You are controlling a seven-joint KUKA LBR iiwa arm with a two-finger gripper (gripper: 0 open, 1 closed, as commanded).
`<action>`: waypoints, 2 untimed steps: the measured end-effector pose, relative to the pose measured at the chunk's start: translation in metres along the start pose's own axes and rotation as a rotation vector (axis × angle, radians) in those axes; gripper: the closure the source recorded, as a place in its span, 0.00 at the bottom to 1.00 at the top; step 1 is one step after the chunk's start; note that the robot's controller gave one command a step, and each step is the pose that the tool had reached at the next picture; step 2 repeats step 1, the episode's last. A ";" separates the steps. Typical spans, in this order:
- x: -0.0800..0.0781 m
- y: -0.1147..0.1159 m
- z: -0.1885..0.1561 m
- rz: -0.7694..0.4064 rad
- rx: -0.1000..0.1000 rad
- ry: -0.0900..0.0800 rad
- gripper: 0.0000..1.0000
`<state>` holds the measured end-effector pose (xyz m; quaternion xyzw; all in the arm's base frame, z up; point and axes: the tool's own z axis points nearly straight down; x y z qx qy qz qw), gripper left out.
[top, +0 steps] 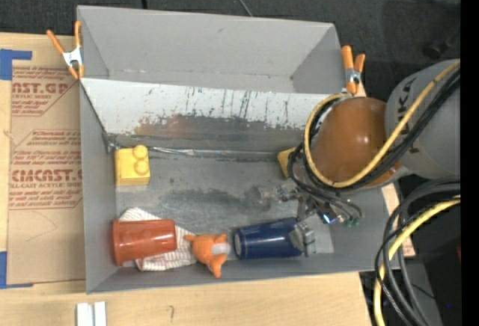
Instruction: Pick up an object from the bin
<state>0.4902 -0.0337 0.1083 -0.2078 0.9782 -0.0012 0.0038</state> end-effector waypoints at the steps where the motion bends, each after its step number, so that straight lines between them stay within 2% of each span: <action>1: -0.007 0.019 0.027 0.193 0.003 0.014 1.00; 2: -0.007 0.019 0.027 0.193 0.003 0.014 1.00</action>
Offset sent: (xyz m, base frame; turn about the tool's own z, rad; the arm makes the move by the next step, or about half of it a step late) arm 0.0000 0.0000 0.0000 0.0000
